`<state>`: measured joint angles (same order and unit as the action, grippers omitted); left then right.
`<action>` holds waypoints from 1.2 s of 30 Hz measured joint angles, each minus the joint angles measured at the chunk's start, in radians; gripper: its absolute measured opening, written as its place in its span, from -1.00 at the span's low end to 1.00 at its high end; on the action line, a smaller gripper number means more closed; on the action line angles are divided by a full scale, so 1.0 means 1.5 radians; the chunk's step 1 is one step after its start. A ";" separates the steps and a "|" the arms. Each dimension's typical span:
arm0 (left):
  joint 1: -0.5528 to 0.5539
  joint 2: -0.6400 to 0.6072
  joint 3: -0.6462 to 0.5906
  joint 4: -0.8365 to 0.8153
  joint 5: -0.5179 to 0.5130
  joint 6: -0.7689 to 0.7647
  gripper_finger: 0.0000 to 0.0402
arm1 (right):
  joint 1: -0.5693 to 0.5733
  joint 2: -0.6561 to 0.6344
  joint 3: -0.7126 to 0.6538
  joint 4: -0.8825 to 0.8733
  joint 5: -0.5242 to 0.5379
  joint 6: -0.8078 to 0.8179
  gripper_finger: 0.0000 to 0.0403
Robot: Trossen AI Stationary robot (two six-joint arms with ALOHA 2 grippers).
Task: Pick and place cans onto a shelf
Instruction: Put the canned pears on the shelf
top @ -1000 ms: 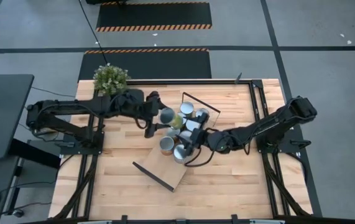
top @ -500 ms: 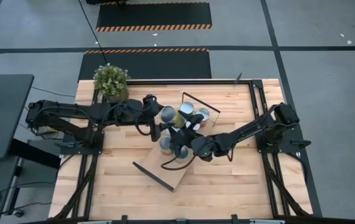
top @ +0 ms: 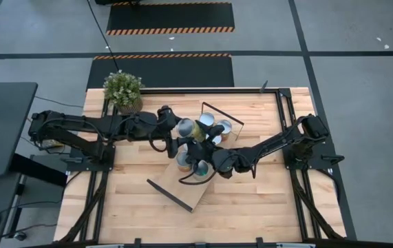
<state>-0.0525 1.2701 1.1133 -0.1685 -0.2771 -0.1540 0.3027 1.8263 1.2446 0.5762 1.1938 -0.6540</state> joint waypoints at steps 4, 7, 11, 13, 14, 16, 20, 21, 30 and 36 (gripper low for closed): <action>0.001 0.000 0.000 -0.010 0.014 0.024 0.59 | 0.001 0.000 0.000 -0.004 0.000 -0.001 0.74; 0.004 0.000 0.000 -0.013 0.017 0.038 0.59 | 0.001 0.000 0.000 -0.003 -0.001 0.000 0.74; 0.004 0.000 0.000 -0.015 0.019 0.043 0.70 | 0.001 0.000 0.000 -0.003 -0.004 0.003 0.74; 0.003 0.000 0.000 -0.015 0.021 0.055 0.80 | 0.002 0.000 0.000 -0.003 -0.018 0.005 0.74; 0.003 0.000 0.000 -0.016 0.021 0.058 0.87 | 0.002 0.000 0.000 -0.002 -0.020 0.006 0.74; 0.004 0.000 0.000 -0.016 0.020 0.067 0.95 | 0.003 0.000 0.000 -0.002 -0.025 0.014 0.74; 0.004 -0.015 -0.001 -0.017 0.019 0.117 0.94 | 0.005 0.000 0.000 -0.005 -0.016 0.011 0.74; 0.004 -0.024 -0.001 -0.016 0.018 0.133 0.94 | 0.007 0.000 0.000 -0.005 -0.008 0.004 0.74; 0.003 -0.093 0.000 -0.026 0.074 0.212 0.95 | 0.028 0.000 -0.001 -0.047 0.023 0.019 0.74; 0.003 -0.104 0.000 -0.089 0.094 0.198 0.95 | 0.058 0.000 -0.001 -0.059 0.045 0.020 0.74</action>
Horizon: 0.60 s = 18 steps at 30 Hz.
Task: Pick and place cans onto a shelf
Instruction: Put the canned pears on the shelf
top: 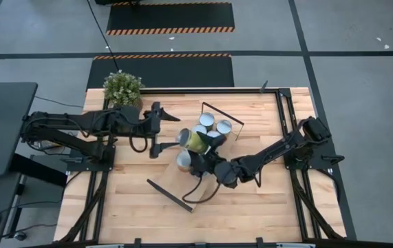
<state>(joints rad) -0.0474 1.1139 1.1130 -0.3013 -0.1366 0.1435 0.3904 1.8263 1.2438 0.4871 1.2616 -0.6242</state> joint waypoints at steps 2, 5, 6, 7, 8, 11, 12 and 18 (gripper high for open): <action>0.000 -0.001 0.000 -0.016 0.000 -0.001 0.95 | 0.017 -0.007 0.000 -0.012 0.009 0.000 0.74; 0.000 -0.001 -0.002 -0.021 0.000 -0.012 0.95 | 0.051 -0.023 0.000 -0.012 -0.018 0.028 0.74; 0.000 -0.001 -0.005 -0.008 0.000 -0.019 0.95 | 0.060 -0.027 0.000 -0.010 -0.038 0.036 0.74; 0.000 -0.001 -0.005 -0.001 0.000 -0.023 0.95 | 0.068 -0.031 0.000 -0.006 -0.053 0.040 0.74; 0.000 -0.001 -0.005 0.003 0.000 -0.027 0.95 | 0.074 -0.033 0.000 -0.003 -0.072 0.046 0.74; 0.000 0.015 -0.005 0.037 0.000 -0.052 0.95 | 0.075 -0.036 0.000 0.021 -0.124 0.054 0.74; -0.001 0.020 -0.006 0.040 0.002 -0.056 0.95 | 0.072 -0.036 0.000 0.031 -0.126 0.047 0.74; -0.014 0.036 -0.006 0.063 0.006 -0.065 0.95 | 0.049 -0.036 0.000 0.063 -0.126 0.012 0.74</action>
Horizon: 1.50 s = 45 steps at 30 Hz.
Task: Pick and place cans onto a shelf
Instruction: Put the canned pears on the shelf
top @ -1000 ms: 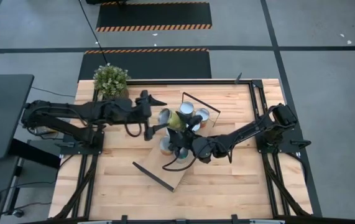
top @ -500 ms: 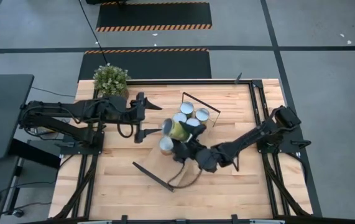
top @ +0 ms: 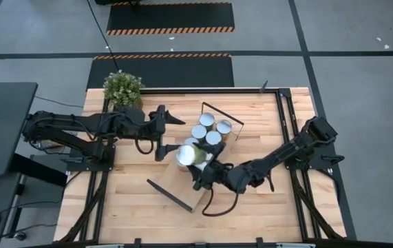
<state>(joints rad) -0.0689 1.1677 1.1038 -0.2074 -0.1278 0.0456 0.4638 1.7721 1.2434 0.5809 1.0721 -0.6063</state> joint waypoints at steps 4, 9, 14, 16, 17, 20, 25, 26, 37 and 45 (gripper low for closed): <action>-0.002 0.002 0.001 0.011 0.001 0.000 0.95 | -0.017 0.000 0.000 -0.006 0.011 0.005 0.74; -0.001 -0.012 0.001 -0.007 0.001 0.001 0.95 | -0.010 0.000 0.000 0.002 0.027 -0.011 0.74; 0.000 -0.036 0.000 -0.024 0.000 0.011 0.95 | 0.025 -0.007 0.000 -0.007 0.073 -0.030 0.74; 0.000 -0.055 0.000 -0.048 -0.001 0.011 0.95 | 0.043 -0.009 0.000 -0.015 0.082 -0.021 0.74; 0.000 -0.062 0.000 -0.053 -0.001 0.011 0.95 | 0.054 -0.012 0.000 -0.024 0.083 -0.011 0.74; 0.000 -0.083 0.000 -0.082 -0.001 0.011 0.95 | 0.081 -0.024 0.000 -0.098 0.059 0.078 0.74; 0.000 -0.092 0.000 -0.092 -0.001 0.000 0.95 | 0.078 -0.038 0.000 -0.291 -0.113 0.375 0.74; 0.000 -0.092 0.000 -0.091 -0.001 -0.001 0.95 | 0.075 -0.034 0.000 -0.313 -0.152 0.413 0.74; 0.000 -0.089 0.000 -0.101 -0.007 -0.005 0.95 | 0.079 0.040 -0.006 -0.360 -0.133 0.472 0.73; -0.007 -0.090 0.000 -0.109 -0.004 -0.016 0.95 | 0.060 0.043 -0.016 -0.401 -0.160 0.499 0.73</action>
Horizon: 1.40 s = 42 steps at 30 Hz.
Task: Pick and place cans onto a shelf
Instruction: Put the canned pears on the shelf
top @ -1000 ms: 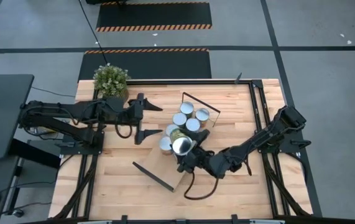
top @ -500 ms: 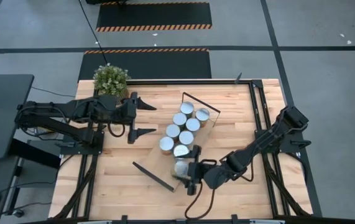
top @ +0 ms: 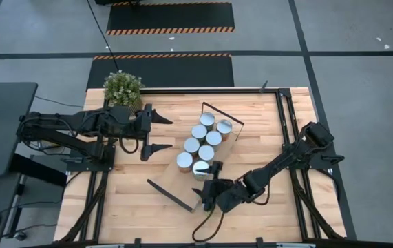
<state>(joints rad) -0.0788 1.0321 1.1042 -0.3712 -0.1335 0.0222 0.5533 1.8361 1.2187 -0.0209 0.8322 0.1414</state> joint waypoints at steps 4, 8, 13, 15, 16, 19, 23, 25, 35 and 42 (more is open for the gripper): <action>-0.009 0.001 0.000 -0.053 0.001 -0.049 0.95 | 0.035 -0.044 -0.002 -0.131 -0.047 0.146 0.73; -0.018 0.002 0.000 -0.093 -0.001 -0.035 0.95 | 0.065 -0.087 -0.011 -0.260 -0.061 0.265 0.73; -0.018 0.008 0.000 -0.049 -0.004 -0.024 0.95 | 0.099 -0.132 -0.044 -0.271 -0.141 0.321 0.73; -0.018 0.012 0.000 -0.051 -0.004 -0.019 0.95 | 0.117 -0.146 -0.045 -0.275 -0.188 0.353 0.73; -0.018 0.012 0.000 -0.052 -0.004 -0.016 0.95 | 0.125 -0.151 -0.045 -0.275 -0.207 0.368 0.73; -0.015 0.024 0.001 -0.036 -0.004 -0.008 0.95 | 0.150 -0.148 -0.044 -0.306 -0.245 0.407 0.73; -0.009 0.045 0.001 -0.015 -0.008 -0.007 0.95 | 0.173 -0.145 -0.042 -0.370 -0.280 0.479 0.73; -0.008 0.047 -0.001 -0.029 -0.008 -0.007 0.95 | 0.175 -0.145 -0.029 -0.411 -0.310 0.507 0.73; -0.006 0.066 0.000 -0.055 -0.008 -0.007 0.95 | 0.178 -0.121 -0.007 -0.454 -0.334 0.559 0.73; -0.006 0.067 0.000 -0.054 -0.009 -0.006 0.95 | 0.175 -0.023 0.112 -0.624 -0.399 0.565 0.73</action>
<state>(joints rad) -0.0882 1.1332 1.1046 -0.4526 -0.1463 0.0128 0.8157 1.8021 1.3865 -0.9563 0.2343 0.9892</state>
